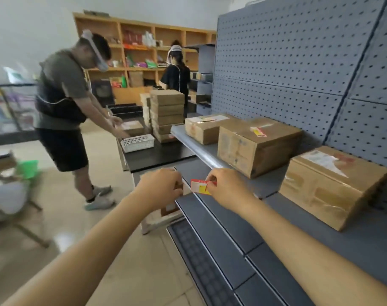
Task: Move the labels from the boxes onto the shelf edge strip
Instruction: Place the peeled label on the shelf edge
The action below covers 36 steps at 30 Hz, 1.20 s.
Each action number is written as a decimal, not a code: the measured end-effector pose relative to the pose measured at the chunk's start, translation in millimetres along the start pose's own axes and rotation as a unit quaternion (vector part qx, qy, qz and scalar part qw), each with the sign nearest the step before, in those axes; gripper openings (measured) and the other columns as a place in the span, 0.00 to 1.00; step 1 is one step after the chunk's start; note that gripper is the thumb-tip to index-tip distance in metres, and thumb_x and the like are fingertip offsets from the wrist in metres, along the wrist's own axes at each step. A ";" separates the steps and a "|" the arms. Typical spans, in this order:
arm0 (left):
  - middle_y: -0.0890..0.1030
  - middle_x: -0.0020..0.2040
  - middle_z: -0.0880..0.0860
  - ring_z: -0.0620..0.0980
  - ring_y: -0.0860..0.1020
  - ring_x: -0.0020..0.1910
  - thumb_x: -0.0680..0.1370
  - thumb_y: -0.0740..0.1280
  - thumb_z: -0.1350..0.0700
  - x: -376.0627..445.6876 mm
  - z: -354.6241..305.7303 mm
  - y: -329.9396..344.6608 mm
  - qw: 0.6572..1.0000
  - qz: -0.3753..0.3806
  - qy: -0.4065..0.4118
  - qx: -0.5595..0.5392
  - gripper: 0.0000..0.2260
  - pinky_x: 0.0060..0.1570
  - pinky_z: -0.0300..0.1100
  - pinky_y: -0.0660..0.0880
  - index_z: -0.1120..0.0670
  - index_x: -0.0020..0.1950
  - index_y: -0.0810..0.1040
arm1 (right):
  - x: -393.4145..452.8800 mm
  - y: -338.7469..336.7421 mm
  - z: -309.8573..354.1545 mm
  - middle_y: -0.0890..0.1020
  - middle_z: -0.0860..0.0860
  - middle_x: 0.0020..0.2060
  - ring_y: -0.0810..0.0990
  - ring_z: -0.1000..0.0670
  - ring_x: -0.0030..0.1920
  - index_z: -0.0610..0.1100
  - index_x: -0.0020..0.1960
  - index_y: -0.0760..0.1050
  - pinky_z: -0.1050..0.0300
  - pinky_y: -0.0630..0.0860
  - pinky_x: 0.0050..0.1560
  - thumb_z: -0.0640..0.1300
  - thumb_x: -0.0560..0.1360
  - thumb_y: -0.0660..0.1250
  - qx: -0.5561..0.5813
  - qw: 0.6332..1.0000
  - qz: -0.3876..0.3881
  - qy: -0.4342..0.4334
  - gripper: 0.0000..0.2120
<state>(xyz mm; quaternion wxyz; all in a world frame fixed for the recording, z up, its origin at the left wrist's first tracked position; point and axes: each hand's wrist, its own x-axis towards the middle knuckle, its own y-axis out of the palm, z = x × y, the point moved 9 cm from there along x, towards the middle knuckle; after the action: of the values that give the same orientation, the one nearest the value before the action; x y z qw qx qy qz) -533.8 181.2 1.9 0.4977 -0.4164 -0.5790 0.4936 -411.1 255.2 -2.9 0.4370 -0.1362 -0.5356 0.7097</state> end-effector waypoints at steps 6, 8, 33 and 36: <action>0.80 0.54 0.49 0.51 0.79 0.50 0.76 0.65 0.46 48.4 84.1 18.7 0.999 0.008 -0.053 -0.010 0.13 0.50 0.48 0.78 0.49 0.58 0.76 | 90.9 58.6 34.3 0.81 0.50 0.45 0.78 0.48 0.44 0.49 0.46 0.78 0.53 0.76 0.42 0.46 0.73 0.63 0.018 0.997 0.064 -0.027 0.05; 0.80 0.54 0.49 0.50 0.78 0.49 0.76 0.65 0.45 72.7 108.1 26.3 0.998 0.011 -0.062 -0.009 0.13 0.50 0.47 0.78 0.48 0.59 0.75 | 124.8 74.1 40.7 0.81 0.51 0.42 0.78 0.50 0.42 0.51 0.45 0.77 0.54 0.77 0.40 0.49 0.74 0.64 0.019 0.996 0.077 -0.039 0.03; 0.78 0.56 0.49 0.49 0.78 0.52 0.77 0.64 0.46 369.5 299.9 91.0 0.992 0.070 0.101 -0.027 0.15 0.49 0.42 0.77 0.47 0.62 0.73 | 413.1 195.4 18.3 0.83 0.47 0.46 0.79 0.47 0.43 0.47 0.45 0.76 0.56 0.73 0.39 0.45 0.77 0.61 -0.008 0.991 0.062 0.118 0.06; 0.79 0.56 0.49 0.48 0.79 0.51 0.77 0.64 0.46 406.7 278.9 102.0 0.984 0.069 0.162 -0.035 0.14 0.47 0.40 0.75 0.47 0.62 0.73 | 418.3 189.1 -10.6 0.84 0.47 0.45 0.80 0.46 0.44 0.45 0.46 0.78 0.54 0.76 0.40 0.44 0.77 0.60 -0.003 0.983 0.017 0.185 0.08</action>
<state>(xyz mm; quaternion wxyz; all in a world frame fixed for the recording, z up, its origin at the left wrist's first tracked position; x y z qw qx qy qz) -874.3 550.3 -36.4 0.5349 -0.5471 -0.4770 0.4324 -736.8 574.0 -58.4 0.5164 -0.2756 -0.4450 0.6777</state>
